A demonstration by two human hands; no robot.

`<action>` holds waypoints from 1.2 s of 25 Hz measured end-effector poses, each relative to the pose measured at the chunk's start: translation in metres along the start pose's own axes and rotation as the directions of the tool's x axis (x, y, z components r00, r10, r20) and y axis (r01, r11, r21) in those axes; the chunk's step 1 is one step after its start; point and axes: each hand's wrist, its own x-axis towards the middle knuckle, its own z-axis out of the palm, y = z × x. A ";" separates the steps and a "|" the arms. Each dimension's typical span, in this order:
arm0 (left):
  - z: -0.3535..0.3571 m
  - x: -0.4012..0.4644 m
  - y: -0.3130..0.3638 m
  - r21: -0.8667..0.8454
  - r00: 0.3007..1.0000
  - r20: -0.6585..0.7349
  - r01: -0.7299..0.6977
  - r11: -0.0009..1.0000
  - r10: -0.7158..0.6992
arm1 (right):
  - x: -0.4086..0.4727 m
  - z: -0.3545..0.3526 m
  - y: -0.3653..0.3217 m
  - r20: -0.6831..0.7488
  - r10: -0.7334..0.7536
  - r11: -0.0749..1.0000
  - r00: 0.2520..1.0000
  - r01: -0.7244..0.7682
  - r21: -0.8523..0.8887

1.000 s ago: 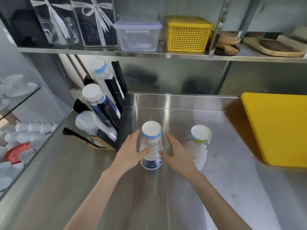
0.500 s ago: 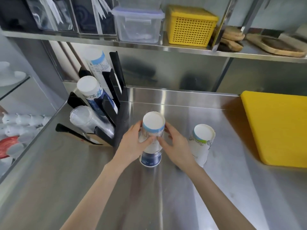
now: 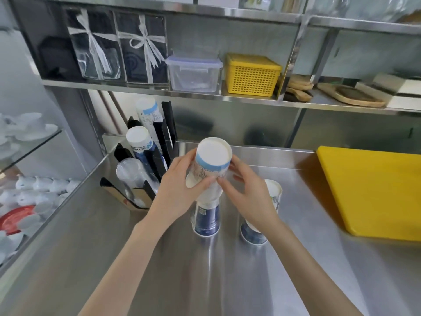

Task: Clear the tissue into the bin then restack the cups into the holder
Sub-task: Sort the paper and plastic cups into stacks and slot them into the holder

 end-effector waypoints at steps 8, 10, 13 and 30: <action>0.022 -0.068 -0.035 -0.019 0.972 0.128 0.199 0.980 -0.195 | -0.060 0.015 0.038 0.180 0.144 0.990 0.973 -0.142 -0.026; 0.038 -0.085 -0.054 0.015 0.939 0.195 0.286 0.958 -0.283 | -0.076 0.024 0.056 0.232 0.220 0.976 0.948 -0.213 -0.054; 0.057 -0.101 -0.073 0.042 0.894 0.273 0.357 0.933 -0.355 | -0.095 0.034 0.077 0.269 0.285 0.958 0.920 -0.279 -0.062; 0.078 -0.073 -0.069 0.110 0.843 0.436 0.299 0.948 -0.316 | -0.094 0.004 0.100 -0.043 0.382 0.924 0.923 -0.382 0.021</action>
